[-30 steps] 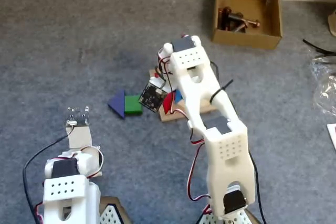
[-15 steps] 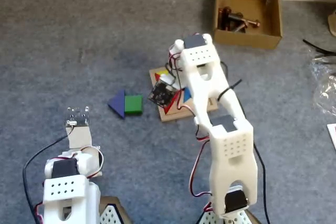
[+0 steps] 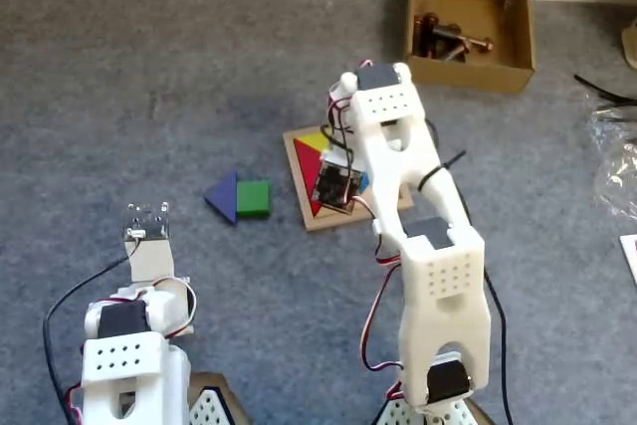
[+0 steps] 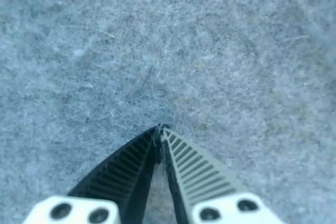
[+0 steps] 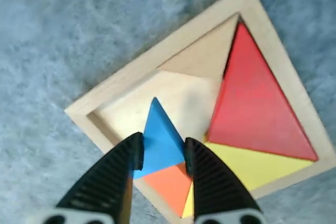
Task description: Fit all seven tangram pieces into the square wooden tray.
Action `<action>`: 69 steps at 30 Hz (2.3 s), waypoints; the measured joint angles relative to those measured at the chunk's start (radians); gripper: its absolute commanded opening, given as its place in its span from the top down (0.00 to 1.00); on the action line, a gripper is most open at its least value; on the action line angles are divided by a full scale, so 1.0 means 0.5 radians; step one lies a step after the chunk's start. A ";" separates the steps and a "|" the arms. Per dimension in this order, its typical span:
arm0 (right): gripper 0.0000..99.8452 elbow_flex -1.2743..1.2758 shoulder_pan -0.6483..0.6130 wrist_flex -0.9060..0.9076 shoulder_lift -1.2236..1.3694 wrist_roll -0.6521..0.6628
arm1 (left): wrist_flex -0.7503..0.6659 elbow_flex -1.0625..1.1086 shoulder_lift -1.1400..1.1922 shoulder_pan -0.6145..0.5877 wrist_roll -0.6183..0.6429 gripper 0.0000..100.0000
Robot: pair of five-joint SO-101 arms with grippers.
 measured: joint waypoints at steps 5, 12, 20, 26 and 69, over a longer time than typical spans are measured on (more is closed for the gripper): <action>0.99 0.000 0.000 0.000 0.000 0.068 | 0.000 0.000 0.000 0.000 0.000 1.00; 0.99 -0.046 -0.006 -0.123 0.215 0.071 | 0.000 0.000 0.000 0.000 0.000 1.00; 0.99 -0.077 -0.018 -0.132 0.242 0.071 | 0.000 0.000 0.000 0.000 0.000 1.00; 0.99 -0.077 -0.018 -0.132 0.242 0.071 | 0.000 0.000 0.000 0.000 0.000 1.00; 0.87 -0.288 -0.126 0.347 0.258 0.071 | 0.000 0.000 0.000 0.000 0.000 1.00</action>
